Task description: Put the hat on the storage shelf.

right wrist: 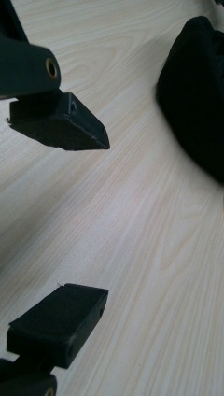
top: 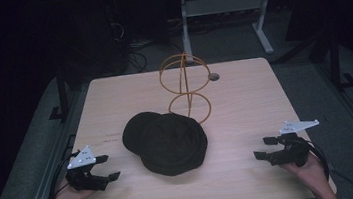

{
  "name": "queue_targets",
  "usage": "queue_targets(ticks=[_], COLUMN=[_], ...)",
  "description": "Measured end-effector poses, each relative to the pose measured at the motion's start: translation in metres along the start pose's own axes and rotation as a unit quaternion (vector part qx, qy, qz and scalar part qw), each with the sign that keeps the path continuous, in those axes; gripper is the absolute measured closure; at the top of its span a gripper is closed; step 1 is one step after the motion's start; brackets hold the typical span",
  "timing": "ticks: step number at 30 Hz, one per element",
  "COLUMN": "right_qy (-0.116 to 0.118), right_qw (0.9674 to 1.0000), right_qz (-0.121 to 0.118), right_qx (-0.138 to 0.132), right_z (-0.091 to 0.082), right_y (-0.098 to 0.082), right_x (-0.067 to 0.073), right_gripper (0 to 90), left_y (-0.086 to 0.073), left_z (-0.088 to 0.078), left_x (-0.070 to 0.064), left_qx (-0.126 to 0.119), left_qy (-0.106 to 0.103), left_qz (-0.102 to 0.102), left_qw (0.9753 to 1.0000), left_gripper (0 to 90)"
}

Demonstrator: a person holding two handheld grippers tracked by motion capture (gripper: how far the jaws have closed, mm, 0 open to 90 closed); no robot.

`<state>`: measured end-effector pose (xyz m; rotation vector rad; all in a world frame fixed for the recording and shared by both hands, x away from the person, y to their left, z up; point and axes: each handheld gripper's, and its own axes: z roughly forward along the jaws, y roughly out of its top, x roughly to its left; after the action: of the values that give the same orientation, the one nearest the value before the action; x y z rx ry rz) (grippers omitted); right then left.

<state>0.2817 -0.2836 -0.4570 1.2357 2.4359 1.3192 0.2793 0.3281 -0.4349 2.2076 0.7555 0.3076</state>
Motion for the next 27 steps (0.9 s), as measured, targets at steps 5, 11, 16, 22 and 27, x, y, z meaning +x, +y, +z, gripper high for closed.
queue_targets(ticks=[5, 11, 16, 22, 27], right_qy=[-0.002, -0.005, -0.007, -0.008, -0.007], right_qw=[1.0, 1.0, 1.0, 0.9999, 1.0], right_qz=[0.003, -0.004, 0.003, 0.007, 0.004], right_qx=[0.002, 0.001, 0.0, -0.004, -0.003], right_z=[0.0, 0.001, -0.001, -0.003, -0.001], right_y=[0.0, 0.001, 0.0, 0.0, 0.001], right_x=[0.001, 0.004, 0.002, 0.001, 0.003], right_gripper=[22.2, 21.8, 21.8, 21.8, 21.8], left_y=[-0.001, 0.01, 0.03, 0.049, 0.061], left_z=[-0.002, -0.007, -0.01, -0.011, -0.006], left_x=[0.0, -0.007, -0.021, -0.032, -0.04], left_qx=[-0.005, -0.015, -0.026, -0.037, -0.042], left_qy=[-0.006, -0.007, -0.023, -0.04, -0.054], left_qz=[-0.006, 0.007, 0.031, 0.051, 0.063], left_qw=[0.9999, 0.9998, 0.9989, 0.9972, 0.9956], left_gripper=[21.6, 21.6, 23.0, 23.0, 23.1])
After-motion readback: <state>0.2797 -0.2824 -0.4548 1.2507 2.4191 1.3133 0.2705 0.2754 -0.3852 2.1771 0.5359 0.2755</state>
